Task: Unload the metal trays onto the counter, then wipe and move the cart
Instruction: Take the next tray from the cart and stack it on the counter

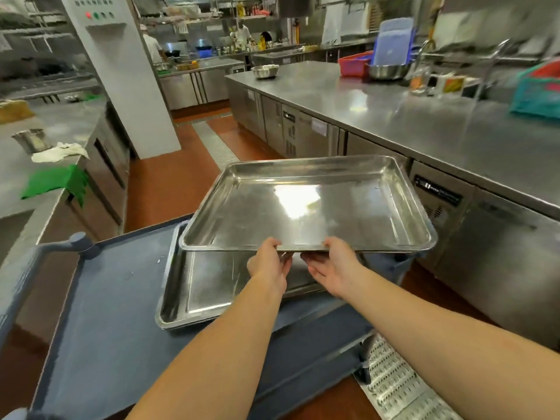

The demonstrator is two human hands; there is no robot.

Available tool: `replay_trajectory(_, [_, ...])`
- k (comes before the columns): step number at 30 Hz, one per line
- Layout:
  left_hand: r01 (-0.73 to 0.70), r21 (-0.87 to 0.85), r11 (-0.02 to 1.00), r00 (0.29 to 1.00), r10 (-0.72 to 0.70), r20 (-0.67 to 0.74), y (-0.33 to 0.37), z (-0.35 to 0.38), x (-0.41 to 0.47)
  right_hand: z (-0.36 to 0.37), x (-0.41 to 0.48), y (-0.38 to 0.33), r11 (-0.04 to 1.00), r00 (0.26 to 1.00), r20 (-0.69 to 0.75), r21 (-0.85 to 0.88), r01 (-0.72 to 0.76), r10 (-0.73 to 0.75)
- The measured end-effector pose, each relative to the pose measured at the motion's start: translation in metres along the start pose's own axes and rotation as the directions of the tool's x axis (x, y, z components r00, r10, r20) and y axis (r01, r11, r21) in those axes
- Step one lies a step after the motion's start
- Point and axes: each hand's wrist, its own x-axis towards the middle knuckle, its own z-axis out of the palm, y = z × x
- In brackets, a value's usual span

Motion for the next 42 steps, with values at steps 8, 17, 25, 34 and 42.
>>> replay_trajectory(8, [0.137,0.163,0.977,0.956,-0.173,0.238,-0.066,0.052,-0.048,-0.089,-0.038,-0.004,0.962,0.945,-0.295,0.185,0.200,-0.140])
replay_trajectory(17, [0.147,0.360,0.921,0.908,-0.270,0.319,-0.143,0.107,-0.121,-0.187,-0.115,-0.010,0.896,0.866,-0.464,0.281,0.344,-0.187])
replay_trajectory(25, [0.159,0.560,0.813,0.834,-0.414,0.365,-0.244,0.134,-0.238,-0.311,-0.215,0.005,0.860,0.783,-0.599,0.299,0.413,-0.168])
replay_trajectory(34, [-0.006,0.682,0.731,0.810,-0.397,0.432,-0.339,0.155,-0.343,-0.406,-0.301,0.050,0.825,0.750,-0.636,0.317,0.468,-0.182])
replay_trajectory(42, [-0.084,0.730,0.678,0.745,-0.443,0.498,-0.403,0.203,-0.390,-0.490,-0.363,0.095,0.805,0.643,-0.722,0.210,0.555,-0.255])
